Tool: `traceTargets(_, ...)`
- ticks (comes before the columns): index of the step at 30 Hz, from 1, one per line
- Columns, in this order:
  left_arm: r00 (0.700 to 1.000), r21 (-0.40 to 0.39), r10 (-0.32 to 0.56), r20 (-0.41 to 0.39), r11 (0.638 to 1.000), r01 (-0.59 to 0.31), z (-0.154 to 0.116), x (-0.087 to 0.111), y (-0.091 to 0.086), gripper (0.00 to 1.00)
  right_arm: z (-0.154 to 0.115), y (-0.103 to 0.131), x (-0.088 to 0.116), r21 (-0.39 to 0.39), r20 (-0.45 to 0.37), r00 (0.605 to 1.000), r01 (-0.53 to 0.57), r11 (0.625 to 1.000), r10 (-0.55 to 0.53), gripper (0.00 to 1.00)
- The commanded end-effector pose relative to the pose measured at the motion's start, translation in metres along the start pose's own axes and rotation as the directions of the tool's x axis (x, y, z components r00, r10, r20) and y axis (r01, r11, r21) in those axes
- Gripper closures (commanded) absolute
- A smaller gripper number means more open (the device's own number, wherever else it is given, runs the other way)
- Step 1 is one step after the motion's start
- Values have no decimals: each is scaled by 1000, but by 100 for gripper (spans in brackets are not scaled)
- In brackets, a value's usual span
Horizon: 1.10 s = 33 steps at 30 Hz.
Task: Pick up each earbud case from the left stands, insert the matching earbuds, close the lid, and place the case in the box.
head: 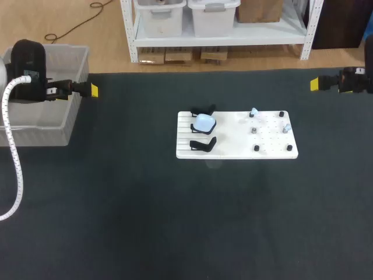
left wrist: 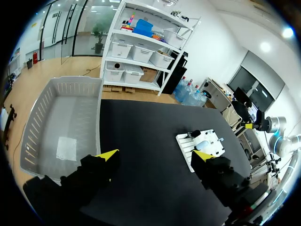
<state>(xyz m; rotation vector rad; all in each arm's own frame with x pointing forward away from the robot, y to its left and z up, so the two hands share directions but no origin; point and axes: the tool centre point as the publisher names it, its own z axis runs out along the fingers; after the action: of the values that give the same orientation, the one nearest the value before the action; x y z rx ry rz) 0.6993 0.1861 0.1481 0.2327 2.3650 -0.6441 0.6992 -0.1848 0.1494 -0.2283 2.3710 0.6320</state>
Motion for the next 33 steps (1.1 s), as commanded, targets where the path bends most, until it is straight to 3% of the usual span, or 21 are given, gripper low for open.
traceTargets(1, 1000, -7, -1, -5, 1000, 1, 0, -1, -1, 0, 0, 0, 0, 1, -1, 1000, 0, 1000, 0, 0)
traceTargets(20, 1000, 4, 2, 3, 1000, -2, -1, -2, -2, 0, 0, 0, 0, 1, -1, 1000, 0, 1000, 0, 0)
traceTargets(27, 996, 93, 88, 31, 992, -90, -3, -7, -10, 0, 0, 0, 0, 1, -1, 1000, 0, 1000, 0, 0)
traceTargets(33, 971, 182, 227, 69, 955, -236, -4, -14, -23, 0, 0, 0, 0, 1, -1, 1000, 0, 1000, 0, 0)
